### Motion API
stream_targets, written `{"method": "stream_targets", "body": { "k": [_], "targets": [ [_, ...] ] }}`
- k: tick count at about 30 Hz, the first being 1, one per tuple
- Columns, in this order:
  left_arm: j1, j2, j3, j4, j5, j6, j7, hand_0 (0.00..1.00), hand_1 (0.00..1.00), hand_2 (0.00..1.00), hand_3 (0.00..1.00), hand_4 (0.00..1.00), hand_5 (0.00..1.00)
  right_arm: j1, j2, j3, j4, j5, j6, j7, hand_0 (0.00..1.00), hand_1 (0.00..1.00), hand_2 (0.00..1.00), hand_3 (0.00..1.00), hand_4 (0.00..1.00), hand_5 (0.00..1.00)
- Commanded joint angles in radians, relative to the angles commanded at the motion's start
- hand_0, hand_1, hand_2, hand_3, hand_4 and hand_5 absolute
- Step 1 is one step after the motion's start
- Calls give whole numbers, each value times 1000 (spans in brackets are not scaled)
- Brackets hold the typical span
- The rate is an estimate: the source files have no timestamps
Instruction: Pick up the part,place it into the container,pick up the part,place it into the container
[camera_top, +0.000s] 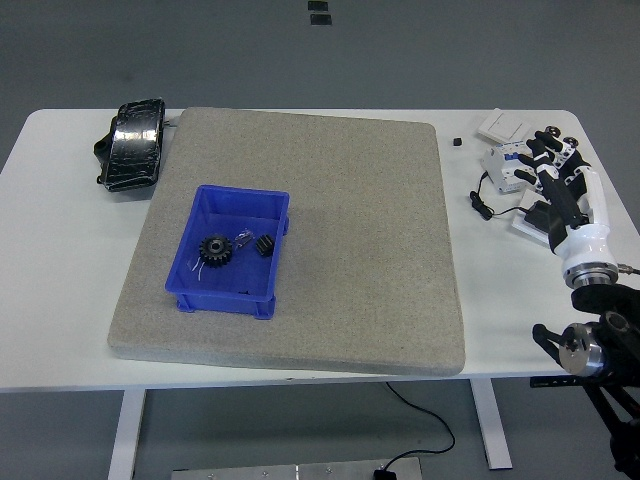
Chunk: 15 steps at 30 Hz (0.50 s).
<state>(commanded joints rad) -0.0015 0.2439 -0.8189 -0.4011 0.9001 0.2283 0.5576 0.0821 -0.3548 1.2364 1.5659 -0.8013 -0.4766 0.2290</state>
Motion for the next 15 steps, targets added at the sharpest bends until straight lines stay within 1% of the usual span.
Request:
{"method": "stream_targets", "body": {
  "k": [15],
  "targets": [
    [-4,-3,-3,-7,5,0,19,675,650,630,586,728,522,-7,1,53,32,-21,9,-8,674,694,736,707,732,444]
  ]
}}
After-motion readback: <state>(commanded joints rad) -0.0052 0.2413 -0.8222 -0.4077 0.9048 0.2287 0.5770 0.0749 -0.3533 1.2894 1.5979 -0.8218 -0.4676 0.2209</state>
